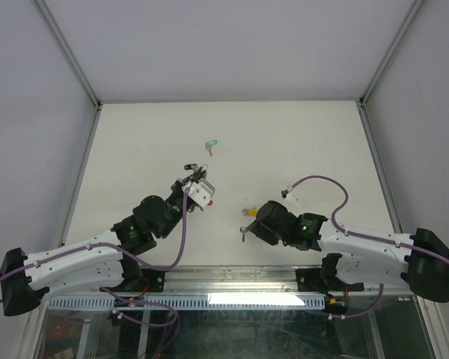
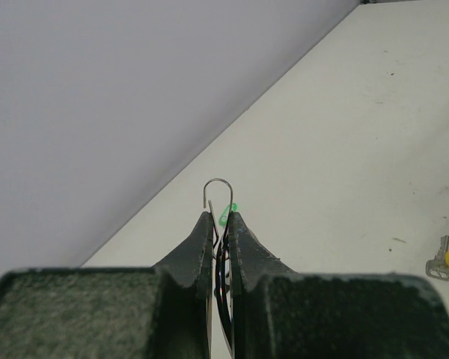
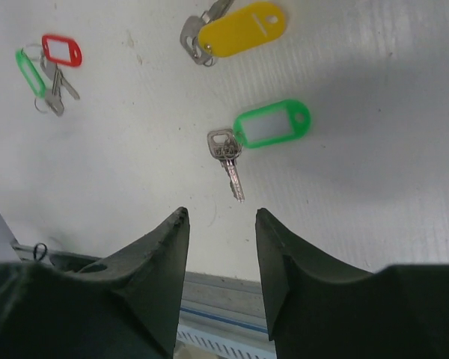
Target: Put the keys on the keyring
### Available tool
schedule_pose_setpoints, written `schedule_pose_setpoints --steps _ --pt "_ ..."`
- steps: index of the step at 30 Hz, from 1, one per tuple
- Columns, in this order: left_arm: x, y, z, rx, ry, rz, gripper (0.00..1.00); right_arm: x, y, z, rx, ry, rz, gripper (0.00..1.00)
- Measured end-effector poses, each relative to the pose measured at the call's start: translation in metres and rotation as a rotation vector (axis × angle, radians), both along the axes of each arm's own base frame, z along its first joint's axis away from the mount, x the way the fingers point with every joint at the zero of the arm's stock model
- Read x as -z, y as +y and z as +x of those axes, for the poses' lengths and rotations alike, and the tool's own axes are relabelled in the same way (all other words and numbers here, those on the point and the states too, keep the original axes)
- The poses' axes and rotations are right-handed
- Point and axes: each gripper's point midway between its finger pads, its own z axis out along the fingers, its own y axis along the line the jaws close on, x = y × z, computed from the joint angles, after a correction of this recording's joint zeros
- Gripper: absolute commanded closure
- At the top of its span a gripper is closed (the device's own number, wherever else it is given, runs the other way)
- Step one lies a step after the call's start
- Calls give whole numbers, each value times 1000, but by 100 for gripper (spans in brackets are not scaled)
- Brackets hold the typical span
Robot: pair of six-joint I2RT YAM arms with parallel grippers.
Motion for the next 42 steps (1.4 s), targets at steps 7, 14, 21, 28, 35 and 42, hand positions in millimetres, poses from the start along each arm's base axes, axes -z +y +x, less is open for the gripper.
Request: schedule_pose_setpoints --steps 7,14,21,28,35,42 --pt "2 -3 -2 19 0 5 100 25 2 9 209 91 -22 61" --pt "0 -2 -2 20 -3 -2 100 36 6 12 274 120 -20 61" --pt "2 -1 -3 20 -2 1 100 38 13 18 308 125 14 62" --pt "2 0 -3 20 -3 0 100 42 14 24 338 130 24 69" --pt "1 1 -3 19 -6 0 100 41 15 29 358 127 43 72" --pt "1 1 -3 18 -11 7 100 44 19 30 358 135 65 73"
